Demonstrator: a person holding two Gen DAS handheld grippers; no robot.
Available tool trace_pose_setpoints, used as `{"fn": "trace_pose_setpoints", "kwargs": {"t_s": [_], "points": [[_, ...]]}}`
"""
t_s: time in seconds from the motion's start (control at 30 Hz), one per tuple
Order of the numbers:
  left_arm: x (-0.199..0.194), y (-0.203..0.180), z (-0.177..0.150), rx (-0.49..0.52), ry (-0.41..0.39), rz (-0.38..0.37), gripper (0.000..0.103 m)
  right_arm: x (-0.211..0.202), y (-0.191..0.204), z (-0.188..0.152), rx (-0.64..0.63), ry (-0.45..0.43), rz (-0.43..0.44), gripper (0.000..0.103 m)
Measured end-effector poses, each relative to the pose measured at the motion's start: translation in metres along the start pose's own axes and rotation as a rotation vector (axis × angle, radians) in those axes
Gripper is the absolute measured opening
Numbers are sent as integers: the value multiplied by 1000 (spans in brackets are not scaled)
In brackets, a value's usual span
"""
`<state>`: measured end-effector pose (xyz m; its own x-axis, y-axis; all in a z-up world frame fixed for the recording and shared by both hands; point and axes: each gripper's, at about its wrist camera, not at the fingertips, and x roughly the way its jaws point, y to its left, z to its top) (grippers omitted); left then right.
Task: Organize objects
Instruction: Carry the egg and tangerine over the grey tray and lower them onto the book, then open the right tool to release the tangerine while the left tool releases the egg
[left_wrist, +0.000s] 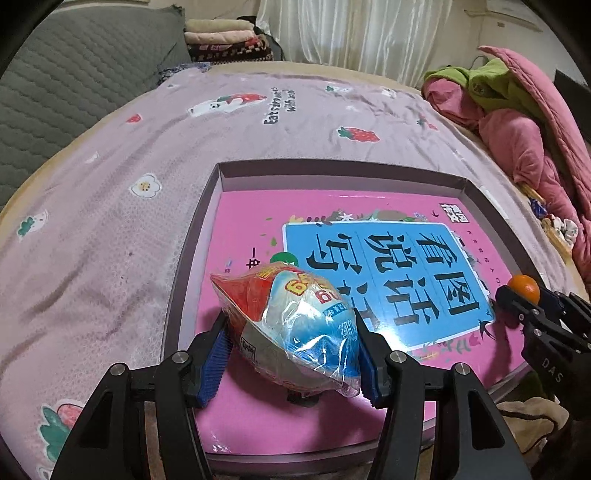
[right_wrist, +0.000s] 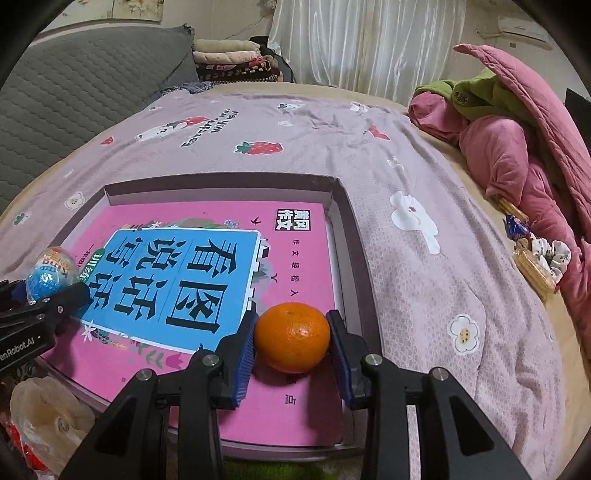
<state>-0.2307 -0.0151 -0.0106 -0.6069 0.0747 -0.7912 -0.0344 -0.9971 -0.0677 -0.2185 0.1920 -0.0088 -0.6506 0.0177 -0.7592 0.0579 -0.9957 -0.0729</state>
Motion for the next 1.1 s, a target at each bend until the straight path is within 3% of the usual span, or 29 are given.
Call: {"fn": "trace_pose_setpoints", "kwargs": {"t_s": [0.33, 0.63, 1.1], "points": [[0, -3, -2, 27, -4, 21, 61, -5, 1, -2, 7, -7, 8, 38], [-6, -1, -1, 7, -12, -15, 61, -11, -2, -3, 7, -30, 10, 45], [-17, -6, -3, 18, -43, -7, 66, -26, -1, 0, 8, -82, 7, 54]]}}
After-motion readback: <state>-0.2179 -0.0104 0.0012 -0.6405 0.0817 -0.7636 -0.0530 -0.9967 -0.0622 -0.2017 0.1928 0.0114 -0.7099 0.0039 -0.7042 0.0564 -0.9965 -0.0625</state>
